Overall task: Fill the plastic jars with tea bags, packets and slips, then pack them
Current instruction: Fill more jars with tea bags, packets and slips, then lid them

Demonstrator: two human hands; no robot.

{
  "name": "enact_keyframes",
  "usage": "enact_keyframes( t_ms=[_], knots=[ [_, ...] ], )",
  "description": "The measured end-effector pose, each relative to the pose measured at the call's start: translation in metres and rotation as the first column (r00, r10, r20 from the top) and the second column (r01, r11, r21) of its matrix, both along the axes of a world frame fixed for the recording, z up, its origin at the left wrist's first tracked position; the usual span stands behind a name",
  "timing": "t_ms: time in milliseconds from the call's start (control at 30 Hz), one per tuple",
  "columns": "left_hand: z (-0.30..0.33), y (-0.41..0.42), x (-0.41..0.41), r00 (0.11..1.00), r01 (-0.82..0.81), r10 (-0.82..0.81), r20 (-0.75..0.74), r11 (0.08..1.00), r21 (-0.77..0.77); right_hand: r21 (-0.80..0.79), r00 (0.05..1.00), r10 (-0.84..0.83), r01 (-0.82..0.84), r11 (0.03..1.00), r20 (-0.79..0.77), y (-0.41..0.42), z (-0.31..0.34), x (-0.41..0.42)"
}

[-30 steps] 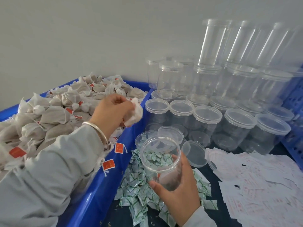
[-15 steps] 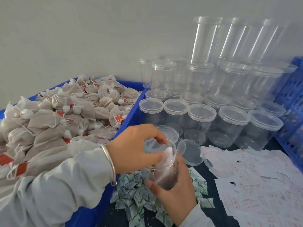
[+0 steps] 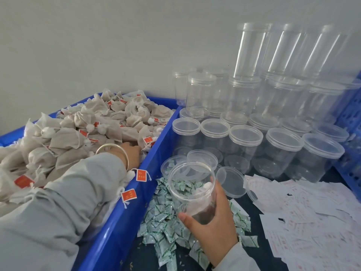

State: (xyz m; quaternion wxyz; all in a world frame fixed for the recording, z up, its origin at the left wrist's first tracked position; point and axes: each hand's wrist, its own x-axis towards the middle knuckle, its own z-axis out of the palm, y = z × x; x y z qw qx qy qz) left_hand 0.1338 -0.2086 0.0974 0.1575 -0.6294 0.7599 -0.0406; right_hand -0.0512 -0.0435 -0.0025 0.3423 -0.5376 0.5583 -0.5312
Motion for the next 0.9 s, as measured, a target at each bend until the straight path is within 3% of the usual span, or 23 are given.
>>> enact_keyframes(
  t_ms=[133, 500, 600, 733, 800, 900],
  knots=[
    [-0.002, -0.005, 0.0, 0.996, -0.02, 0.015, 0.087, 0.998, 0.053, -0.005, 1.0, -0.002, 0.002, 1.0, -0.01, 0.0, 0.002, 0.0],
    [0.009, -0.001, -0.009, 0.983, -0.118, 0.123, -0.136, 0.992, 0.046, -0.005, 1.0, 0.004, -0.004, 1.0, 0.004, 0.0, 0.0, 0.0],
    [0.012, -0.008, -0.001, 0.975, -0.148, 0.139, -0.172, 0.988, -0.043, 0.005, 1.0, 0.007, -0.007, 1.0, 0.013, -0.001, -0.001, -0.001],
    [0.019, -0.002, 0.005, 0.952, -0.178, 0.079, -0.296, 0.93, -0.323, 0.006, 1.0, 0.011, -0.011, 1.0, 0.015, -0.002, -0.002, 0.0],
    [0.025, 0.009, 0.002, 0.84, -0.224, -0.076, -0.538, 0.854, -0.47, 0.004, 1.0, 0.013, -0.013, 1.0, 0.011, -0.002, -0.002, 0.0],
    [0.039, 0.032, -0.007, 0.488, -0.378, -0.231, -0.842, 0.813, -0.443, 0.006, 1.0, 0.016, -0.017, 1.0, 0.022, -0.003, -0.003, 0.0]
  ],
)
